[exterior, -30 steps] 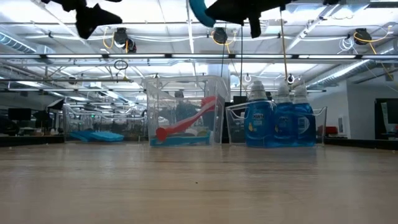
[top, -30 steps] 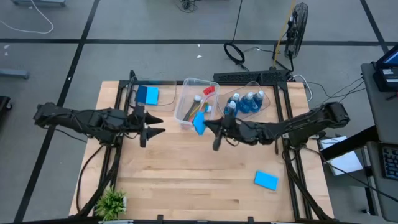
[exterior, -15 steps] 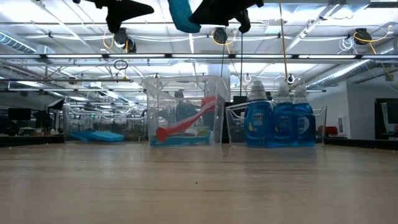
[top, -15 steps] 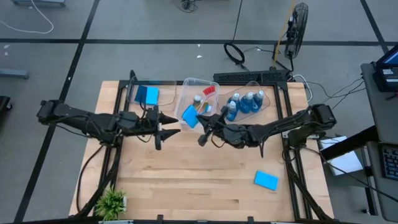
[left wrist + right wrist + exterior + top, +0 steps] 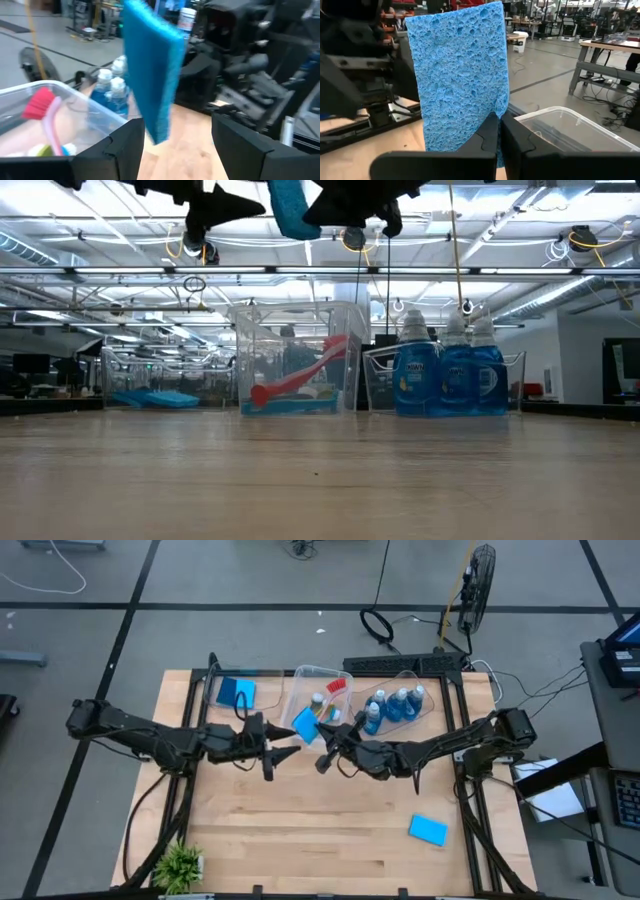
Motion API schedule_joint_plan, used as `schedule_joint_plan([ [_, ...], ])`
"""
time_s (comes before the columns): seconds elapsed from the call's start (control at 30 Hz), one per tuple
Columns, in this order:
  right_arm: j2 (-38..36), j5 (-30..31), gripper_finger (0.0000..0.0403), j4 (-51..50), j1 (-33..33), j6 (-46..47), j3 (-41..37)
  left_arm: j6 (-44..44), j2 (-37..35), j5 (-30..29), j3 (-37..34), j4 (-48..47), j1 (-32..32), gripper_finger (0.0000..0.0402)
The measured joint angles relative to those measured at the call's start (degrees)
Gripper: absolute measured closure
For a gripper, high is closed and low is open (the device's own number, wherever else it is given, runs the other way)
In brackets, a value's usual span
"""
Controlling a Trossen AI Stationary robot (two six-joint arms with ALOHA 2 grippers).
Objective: Pick & Place Kitchen Sink Supplies
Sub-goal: Put the blue sponge into the left transparent bin
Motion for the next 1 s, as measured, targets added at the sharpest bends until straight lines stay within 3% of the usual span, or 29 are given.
schedule_joint_plan([
  [0.27,0.0,-0.1,0.0403,1.3,0.0,0.3,0.0,-0.1,0.1,-5.1,0.0,0.5,0.0,0.0172],
  [1.0,0.0,-5.8,0.0403,4.3,-0.8,4.1,0.0,-1.4,1.2,-5.8,0.5,4.9,1.7,0.0172],
])
